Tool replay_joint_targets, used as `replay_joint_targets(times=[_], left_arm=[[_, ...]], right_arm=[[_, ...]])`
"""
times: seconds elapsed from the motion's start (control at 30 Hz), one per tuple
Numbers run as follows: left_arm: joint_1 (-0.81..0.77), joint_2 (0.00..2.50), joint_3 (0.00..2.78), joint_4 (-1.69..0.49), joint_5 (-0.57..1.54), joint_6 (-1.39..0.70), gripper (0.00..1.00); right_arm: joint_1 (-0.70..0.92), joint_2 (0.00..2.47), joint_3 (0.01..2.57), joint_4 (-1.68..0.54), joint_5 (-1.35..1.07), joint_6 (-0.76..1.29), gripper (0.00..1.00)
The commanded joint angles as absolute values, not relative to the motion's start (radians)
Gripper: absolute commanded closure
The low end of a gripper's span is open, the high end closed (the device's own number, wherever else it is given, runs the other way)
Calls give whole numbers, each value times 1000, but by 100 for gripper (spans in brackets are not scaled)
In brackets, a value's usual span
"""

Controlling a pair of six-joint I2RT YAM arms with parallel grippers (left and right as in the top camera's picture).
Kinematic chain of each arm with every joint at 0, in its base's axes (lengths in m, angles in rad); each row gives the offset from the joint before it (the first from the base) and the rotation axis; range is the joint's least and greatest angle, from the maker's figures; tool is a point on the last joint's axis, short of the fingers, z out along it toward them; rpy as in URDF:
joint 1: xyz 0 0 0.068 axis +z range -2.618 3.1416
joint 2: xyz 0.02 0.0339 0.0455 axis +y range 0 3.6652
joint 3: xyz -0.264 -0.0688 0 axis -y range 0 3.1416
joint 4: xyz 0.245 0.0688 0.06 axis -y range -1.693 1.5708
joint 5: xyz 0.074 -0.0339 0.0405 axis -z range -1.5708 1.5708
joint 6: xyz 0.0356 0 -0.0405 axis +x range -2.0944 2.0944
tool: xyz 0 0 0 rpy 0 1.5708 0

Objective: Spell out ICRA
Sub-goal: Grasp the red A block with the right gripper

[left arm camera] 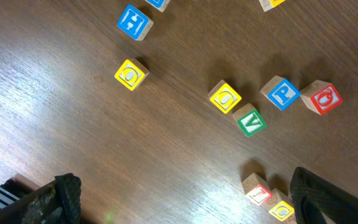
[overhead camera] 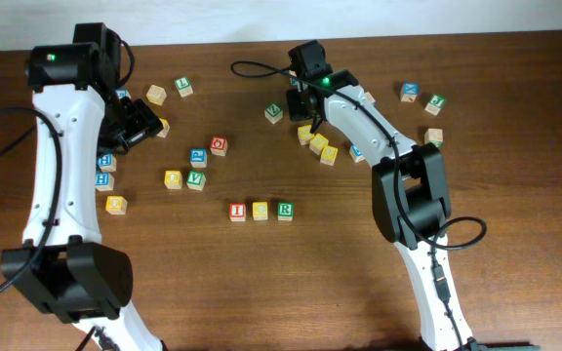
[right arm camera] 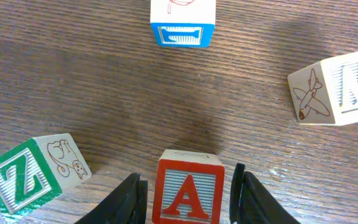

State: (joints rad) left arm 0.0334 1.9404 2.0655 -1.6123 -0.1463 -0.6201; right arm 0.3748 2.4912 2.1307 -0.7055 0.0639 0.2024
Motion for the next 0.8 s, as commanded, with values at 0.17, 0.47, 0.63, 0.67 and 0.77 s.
replay_joint_targets(times=[0.17, 0.47, 0.63, 0.67, 0.77], left_arm=[[38, 1931, 2073, -1613, -147, -612, 1], [38, 1931, 2073, -1613, -146, -612, 1], [38, 1931, 2073, -1613, -147, -612, 1], [38, 1931, 2073, -1613, -146, -612, 1], [38, 1931, 2073, -1614, -147, -612, 1]], right_arm=[[388, 2516, 2147, -719, 57, 219, 64], [386, 2492, 2190, -735, 58, 219, 79], [386, 2317, 2273, -921, 65, 219, 79], [386, 2259, 2284, -995, 65, 219, 79], [386, 2069, 2284, -1190, 65, 219, 79]])
